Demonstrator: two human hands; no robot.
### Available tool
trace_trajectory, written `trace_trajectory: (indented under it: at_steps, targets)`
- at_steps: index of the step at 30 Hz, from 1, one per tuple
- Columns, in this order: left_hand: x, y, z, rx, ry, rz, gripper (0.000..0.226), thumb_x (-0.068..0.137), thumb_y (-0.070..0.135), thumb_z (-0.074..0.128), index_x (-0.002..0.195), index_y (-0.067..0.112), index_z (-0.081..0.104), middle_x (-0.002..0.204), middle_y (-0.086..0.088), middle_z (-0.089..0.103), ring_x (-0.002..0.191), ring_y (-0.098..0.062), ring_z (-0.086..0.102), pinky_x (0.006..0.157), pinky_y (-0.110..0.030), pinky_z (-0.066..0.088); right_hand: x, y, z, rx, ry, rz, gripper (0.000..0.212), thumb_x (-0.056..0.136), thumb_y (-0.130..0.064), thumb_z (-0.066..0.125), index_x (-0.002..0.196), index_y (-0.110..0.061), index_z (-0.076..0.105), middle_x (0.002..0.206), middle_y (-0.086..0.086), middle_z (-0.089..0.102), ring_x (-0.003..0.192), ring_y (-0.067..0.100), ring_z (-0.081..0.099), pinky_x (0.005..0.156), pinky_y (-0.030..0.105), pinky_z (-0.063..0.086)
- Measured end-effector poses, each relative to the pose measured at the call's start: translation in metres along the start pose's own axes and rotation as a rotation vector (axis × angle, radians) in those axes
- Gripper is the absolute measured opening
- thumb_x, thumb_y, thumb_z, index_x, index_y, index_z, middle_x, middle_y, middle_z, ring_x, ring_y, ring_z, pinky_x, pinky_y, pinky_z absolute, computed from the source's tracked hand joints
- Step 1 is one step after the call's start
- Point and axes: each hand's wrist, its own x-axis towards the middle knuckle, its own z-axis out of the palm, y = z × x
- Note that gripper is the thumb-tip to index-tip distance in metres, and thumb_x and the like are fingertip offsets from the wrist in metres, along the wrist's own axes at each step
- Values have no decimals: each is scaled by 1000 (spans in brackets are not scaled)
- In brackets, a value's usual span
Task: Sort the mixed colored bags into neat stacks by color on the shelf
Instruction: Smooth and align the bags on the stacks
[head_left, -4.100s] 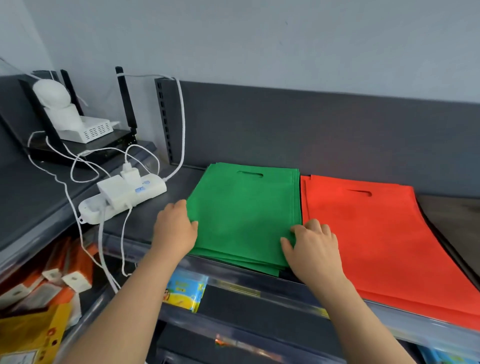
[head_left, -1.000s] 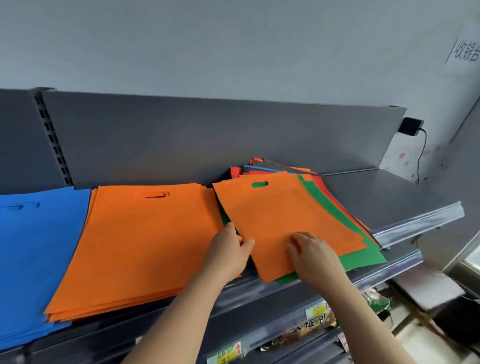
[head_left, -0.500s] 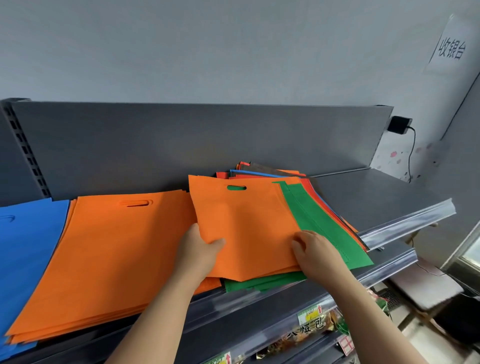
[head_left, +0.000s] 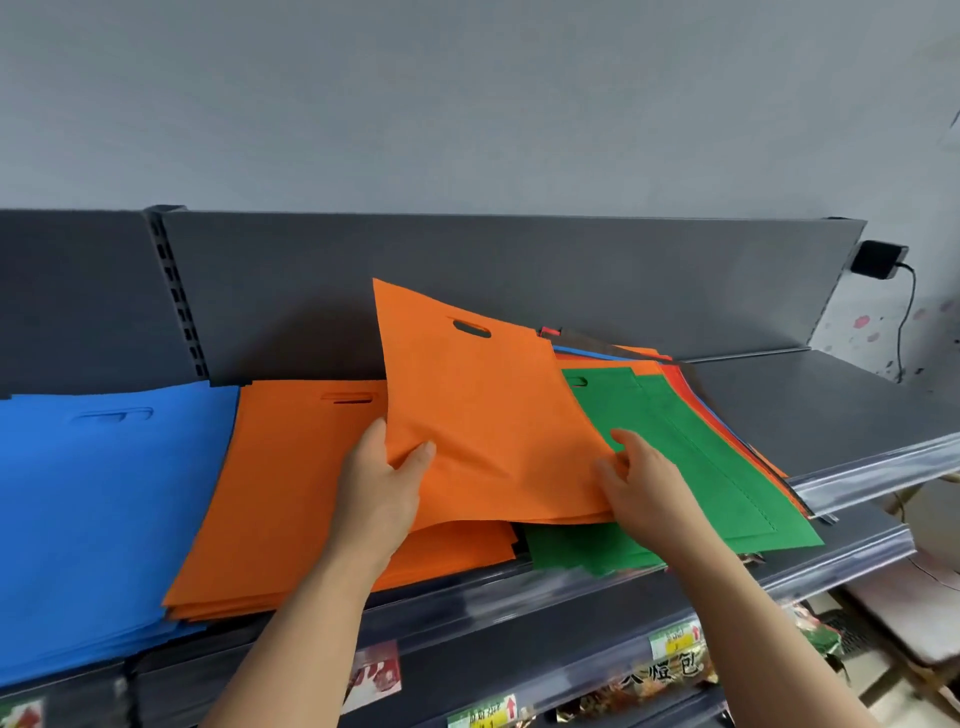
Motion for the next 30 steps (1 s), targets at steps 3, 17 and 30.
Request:
trace_trajectory:
  at_steps: [3,17,30]
  targets:
    - [-1,-2,-36,72,24,2,17,93,21,60,109,27,59,102,10,66,93,-9,61,75,-27,48,-8,-29,14,67,55,-45,51,91,-18,53,140,-10,39,133,12,53,120,28,50,100,38,41]
    - [-5,-30,-148,619,97,-145,56,89,28,63,139,15,40,125,-3,58,106,-25,58,86,-40,51,-42,-105,92,-236,5,-185,31,92,-16,45,122,-12,51,112,7,55,107,27,50,99,35,31]
    - [-13,-19,-113,847,60,40,51,95,27,53,142,14,39,142,-5,43,130,-25,38,106,-35,34,-40,-71,70,-370,51,-195,48,94,-33,49,133,-5,48,146,12,39,140,27,27,117,39,11]
